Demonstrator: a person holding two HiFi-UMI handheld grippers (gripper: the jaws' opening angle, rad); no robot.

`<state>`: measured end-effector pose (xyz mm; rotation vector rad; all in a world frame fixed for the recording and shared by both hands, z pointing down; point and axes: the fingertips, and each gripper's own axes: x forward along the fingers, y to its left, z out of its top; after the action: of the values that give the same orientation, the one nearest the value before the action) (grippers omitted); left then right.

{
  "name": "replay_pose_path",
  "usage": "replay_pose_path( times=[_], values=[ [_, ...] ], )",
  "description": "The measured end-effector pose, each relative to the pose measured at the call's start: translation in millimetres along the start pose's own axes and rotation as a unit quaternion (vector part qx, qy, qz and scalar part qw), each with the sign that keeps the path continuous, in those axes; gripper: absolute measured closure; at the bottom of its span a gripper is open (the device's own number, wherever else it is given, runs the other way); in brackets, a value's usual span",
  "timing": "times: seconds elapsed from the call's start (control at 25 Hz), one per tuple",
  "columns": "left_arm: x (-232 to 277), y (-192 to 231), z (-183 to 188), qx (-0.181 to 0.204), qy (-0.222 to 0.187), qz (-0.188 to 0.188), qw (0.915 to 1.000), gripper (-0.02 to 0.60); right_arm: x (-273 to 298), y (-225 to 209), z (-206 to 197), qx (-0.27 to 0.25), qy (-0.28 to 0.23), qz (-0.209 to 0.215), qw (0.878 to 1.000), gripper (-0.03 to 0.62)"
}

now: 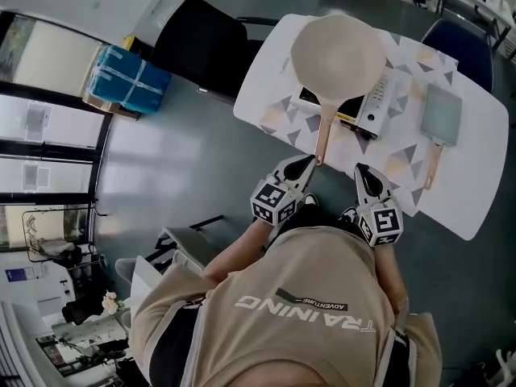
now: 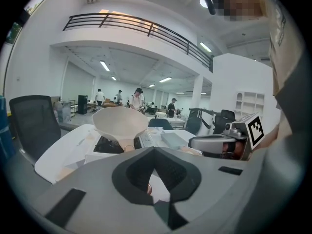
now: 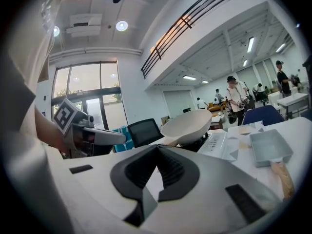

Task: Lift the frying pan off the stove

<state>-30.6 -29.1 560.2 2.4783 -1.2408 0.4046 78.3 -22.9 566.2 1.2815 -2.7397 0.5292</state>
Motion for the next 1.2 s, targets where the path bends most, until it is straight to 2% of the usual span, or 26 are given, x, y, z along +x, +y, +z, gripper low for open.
replay_pose_path(
  times=[0.2, 0.48, 0.88, 1.2],
  values=[
    [18.7, 5.2, 6.4, -0.001, 0.001, -0.003, 1.0, 0.581, 6.1, -9.0, -5.4, 0.01, 0.013, 0.003, 1.0, 0.597],
    [39.9, 21.2, 18.0, 0.001, 0.0, -0.026, 0.9997, 0.581, 25.8, -27.6, 1.4, 0.005, 0.015, -0.022, 1.0, 0.597],
    [52.8, 81.7, 39.6, -0.001, -0.005, -0.063, 0.998, 0.581, 79.5, -20.8, 33.5, -0.01, 0.011, -0.055, 0.998, 0.597],
    [60.6, 121.9, 38.1, -0.016, 0.001, -0.112, 0.9935, 0.581, 117.1, -12.7, 47.4, -0.021, 0.011, -0.108, 0.994, 0.597]
  ],
)
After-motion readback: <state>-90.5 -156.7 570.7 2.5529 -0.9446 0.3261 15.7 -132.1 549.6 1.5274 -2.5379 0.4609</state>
